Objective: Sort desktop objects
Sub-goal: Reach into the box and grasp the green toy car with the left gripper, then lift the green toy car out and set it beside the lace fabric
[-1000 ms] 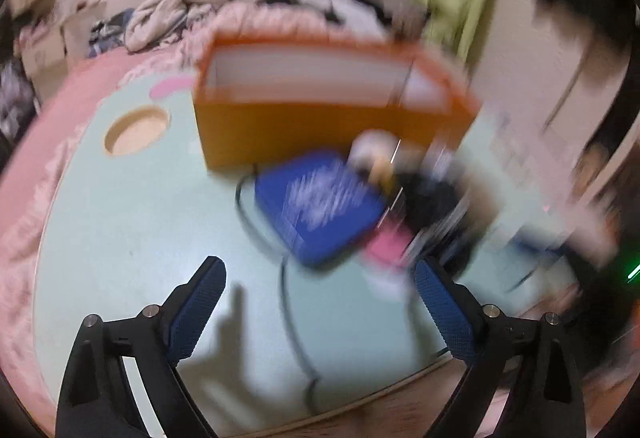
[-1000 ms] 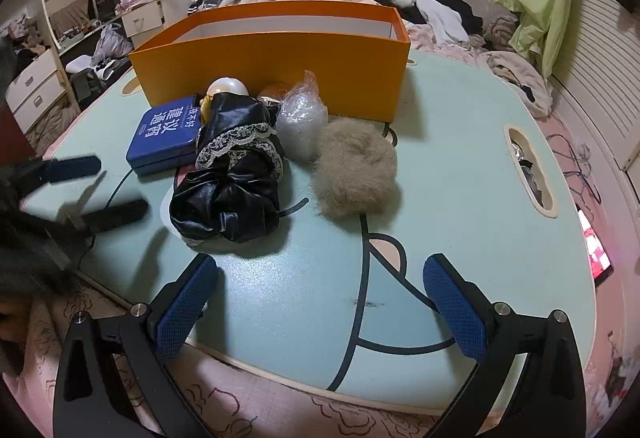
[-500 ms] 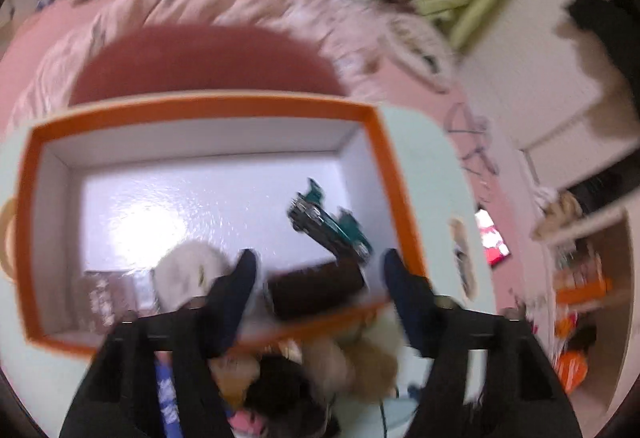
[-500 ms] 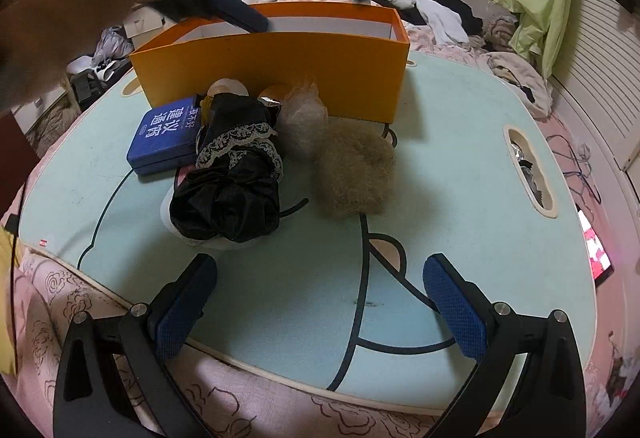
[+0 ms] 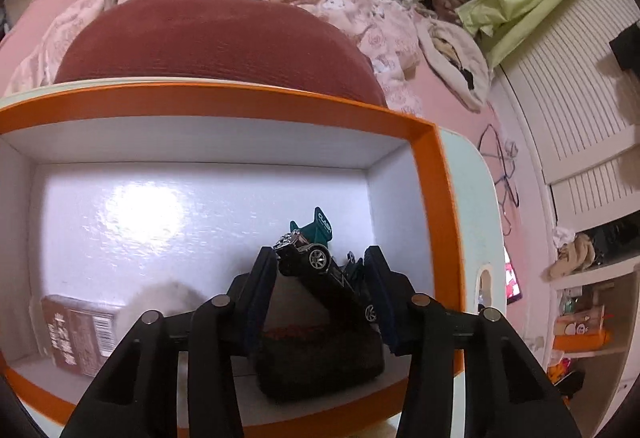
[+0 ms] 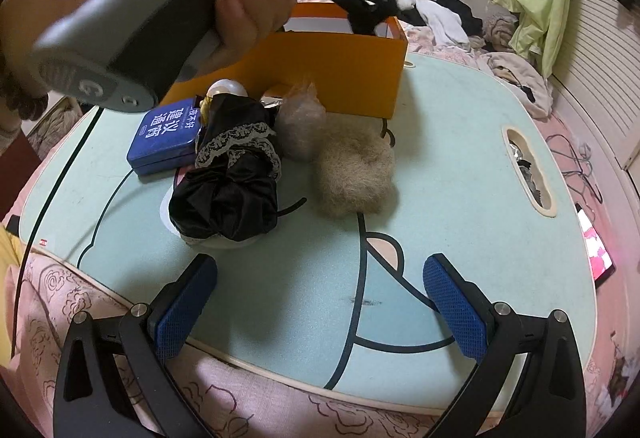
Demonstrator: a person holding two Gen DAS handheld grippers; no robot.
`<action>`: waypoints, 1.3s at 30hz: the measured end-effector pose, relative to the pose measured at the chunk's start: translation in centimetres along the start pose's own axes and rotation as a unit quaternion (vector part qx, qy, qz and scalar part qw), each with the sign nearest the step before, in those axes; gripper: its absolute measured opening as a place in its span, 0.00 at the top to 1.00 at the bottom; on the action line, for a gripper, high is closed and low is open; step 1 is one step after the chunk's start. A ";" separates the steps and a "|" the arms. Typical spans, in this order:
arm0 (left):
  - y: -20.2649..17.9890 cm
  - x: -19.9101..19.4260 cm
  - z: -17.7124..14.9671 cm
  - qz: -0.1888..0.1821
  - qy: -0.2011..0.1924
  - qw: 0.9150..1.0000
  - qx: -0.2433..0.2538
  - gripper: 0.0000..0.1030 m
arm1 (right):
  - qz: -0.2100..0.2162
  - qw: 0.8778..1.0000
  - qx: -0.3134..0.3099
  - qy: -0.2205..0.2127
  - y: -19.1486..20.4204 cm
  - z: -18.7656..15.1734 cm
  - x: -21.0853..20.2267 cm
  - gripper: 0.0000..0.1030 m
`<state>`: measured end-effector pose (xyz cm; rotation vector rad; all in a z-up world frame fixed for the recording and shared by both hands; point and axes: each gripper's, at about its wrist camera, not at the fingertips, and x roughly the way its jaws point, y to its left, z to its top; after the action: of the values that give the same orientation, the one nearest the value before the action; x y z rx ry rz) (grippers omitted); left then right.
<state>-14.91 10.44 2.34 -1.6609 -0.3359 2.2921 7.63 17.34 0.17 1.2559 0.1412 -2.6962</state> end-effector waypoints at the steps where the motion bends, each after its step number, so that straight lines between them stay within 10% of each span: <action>1: 0.3 -0.3 0.2 0.006 0.001 1.000 0.004 0.58 | 0.000 1.000 0.000 0.000 0.0 0.0 0.0 0.00; 7: -0.9 -1.3 0.9 0.155 -0.046 0.982 0.093 0.52 | -0.001 1.000 0.000 0.000 -0.1 0.0 0.0 0.00; 10: -0.2 -0.1 0.9 0.131 -0.011 0.988 0.084 0.43 | -0.001 1.000 0.000 0.000 0.0 0.0 0.0 0.00; 13: -0.6 0.0 0.8 0.166 -0.031 0.980 0.109 0.78 | 0.000 1.000 0.000 0.000 0.0 0.0 0.0 0.00; 19: 0.4 -2.9 0.0 0.149 -0.071 0.981 0.103 0.78 | -0.001 1.000 0.000 0.000 0.1 0.0 0.0 0.00; 27: -0.9 -11.7 -6.7 0.220 -0.243 0.920 0.215 0.78 | -0.002 1.000 0.000 0.000 0.1 -0.1 0.0 0.00; 34: 6.0 -13.7 -13.6 0.006 -0.212 0.967 0.141 0.78 | -0.002 1.000 0.000 0.000 0.1 -0.1 0.1 0.01; 39: 6.0 -10.7 -14.1 -0.033 -0.206 0.969 0.133 0.78 | -0.002 1.000 0.000 0.000 0.1 -0.1 0.1 0.00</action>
<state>1.08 1.22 5.33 -1.0288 -0.1538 2.4901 7.69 17.26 0.03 1.2555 0.1442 -2.7000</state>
